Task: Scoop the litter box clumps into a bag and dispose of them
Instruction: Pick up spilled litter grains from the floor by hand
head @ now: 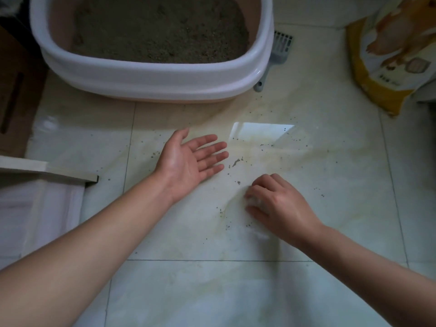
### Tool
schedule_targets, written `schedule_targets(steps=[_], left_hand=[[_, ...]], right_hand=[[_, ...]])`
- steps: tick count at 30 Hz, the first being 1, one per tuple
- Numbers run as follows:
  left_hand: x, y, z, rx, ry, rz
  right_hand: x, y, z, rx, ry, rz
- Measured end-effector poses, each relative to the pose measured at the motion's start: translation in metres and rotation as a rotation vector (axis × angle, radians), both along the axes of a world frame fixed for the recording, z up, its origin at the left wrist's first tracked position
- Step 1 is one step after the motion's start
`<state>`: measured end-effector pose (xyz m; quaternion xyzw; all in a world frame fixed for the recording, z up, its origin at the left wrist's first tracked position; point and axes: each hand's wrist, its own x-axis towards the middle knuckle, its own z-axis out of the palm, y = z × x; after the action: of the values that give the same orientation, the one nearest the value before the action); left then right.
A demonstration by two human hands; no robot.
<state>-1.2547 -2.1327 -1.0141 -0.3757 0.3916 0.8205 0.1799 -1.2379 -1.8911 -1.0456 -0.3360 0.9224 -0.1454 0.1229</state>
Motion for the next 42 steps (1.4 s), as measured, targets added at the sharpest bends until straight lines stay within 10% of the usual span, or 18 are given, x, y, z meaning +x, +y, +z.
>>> schedule_targets(steps=[42], left_hand=[[0.005, 0.010, -0.006, 0.244, -0.031, 0.029]], right_hand=[[-0.027, -0.085, 0.033, -0.372, 0.235, -0.104]])
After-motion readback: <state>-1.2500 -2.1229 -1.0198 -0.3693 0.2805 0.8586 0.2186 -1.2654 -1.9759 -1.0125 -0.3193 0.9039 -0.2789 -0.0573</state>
